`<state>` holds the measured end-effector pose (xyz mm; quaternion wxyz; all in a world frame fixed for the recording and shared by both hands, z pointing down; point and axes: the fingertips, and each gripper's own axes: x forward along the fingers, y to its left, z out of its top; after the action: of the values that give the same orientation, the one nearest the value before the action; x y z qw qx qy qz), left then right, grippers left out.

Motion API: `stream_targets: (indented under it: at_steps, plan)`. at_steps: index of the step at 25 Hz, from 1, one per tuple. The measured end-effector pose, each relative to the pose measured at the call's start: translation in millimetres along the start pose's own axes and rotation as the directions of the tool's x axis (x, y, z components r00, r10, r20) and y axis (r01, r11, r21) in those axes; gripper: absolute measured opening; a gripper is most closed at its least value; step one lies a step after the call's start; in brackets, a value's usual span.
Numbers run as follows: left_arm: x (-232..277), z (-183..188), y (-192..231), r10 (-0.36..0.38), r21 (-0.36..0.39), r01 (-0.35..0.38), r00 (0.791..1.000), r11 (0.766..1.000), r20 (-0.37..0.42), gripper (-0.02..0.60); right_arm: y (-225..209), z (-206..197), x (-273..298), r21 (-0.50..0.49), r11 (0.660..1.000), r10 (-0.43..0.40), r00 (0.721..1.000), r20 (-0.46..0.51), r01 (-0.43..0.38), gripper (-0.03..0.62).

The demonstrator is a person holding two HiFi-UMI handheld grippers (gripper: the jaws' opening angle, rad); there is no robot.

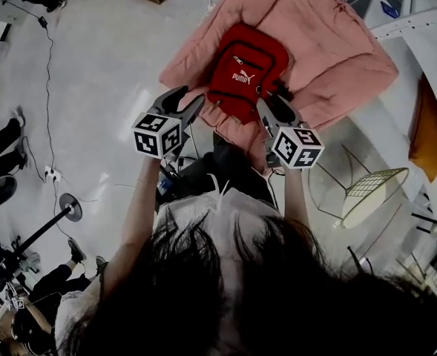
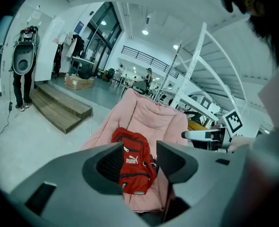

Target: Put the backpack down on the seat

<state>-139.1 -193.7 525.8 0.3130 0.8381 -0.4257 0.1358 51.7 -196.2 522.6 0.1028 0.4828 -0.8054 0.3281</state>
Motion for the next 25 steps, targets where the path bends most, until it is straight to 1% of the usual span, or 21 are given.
stream_targets:
  at_steps: [3, 6, 9, 11, 15, 18, 21, 25]
  plan:
    - [-32.6, 0.1, -15.9, -0.009, 0.010, 0.009, 0.999, 1.000, 0.053, 0.219, 32.3, -2.0, -24.1, 0.003, 1.000, 0.028, 0.999, 0.038, -0.028, 0.169]
    - [-57.5, -0.8, -31.4, -0.029, 0.021, 0.027, 0.996, 0.999, 0.086, 0.205, 58.6, -7.9, -45.5, -0.003, 0.999, 0.048, 0.997, 0.067, -0.048, 0.149]
    - [-78.8, -0.1, -48.0, -0.050, 0.032, 0.046, 0.991, 0.998, 0.126, 0.147, 80.3, -16.9, -64.5, -0.017, 0.998, 0.058, 0.994, 0.092, -0.057, 0.130]
    - [-91.4, -4.1, -63.1, -0.069, 0.040, 0.064, 0.988, 0.997, 0.139, 0.138, 93.6, -23.5, -79.0, -0.021, 0.998, 0.069, 0.992, 0.104, -0.067, 0.112]
    - [-111.3, -16.9, -89.4, -0.103, 0.063, 0.095, 0.985, 0.993, 0.137, 0.138, 122.6, -24.7, -108.0, 0.003, 0.992, 0.121, 0.981, 0.151, -0.123, 0.084]
    - [-123.1, -28.4, -96.4, -0.117, 0.058, 0.110, 0.985, 0.992, 0.124, 0.138, 141.0, -23.9, -122.6, -0.015, 0.991, 0.135, 0.976, 0.173, -0.134, 0.080]
    - [-129.5, -42.7, -103.8, -0.122, 0.046, 0.118, 0.987, 0.992, 0.107, 0.138, 144.9, -32.8, -132.7, -0.032, 0.991, 0.132, 0.978, 0.162, -0.129, 0.077]
    - [-134.5, -58.2, -121.4, -0.132, 0.040, 0.129, 0.987, 0.991, 0.087, 0.138, 138.4, -48.7, -149.7, -0.020, 0.993, 0.120, 0.982, 0.143, -0.118, 0.075]
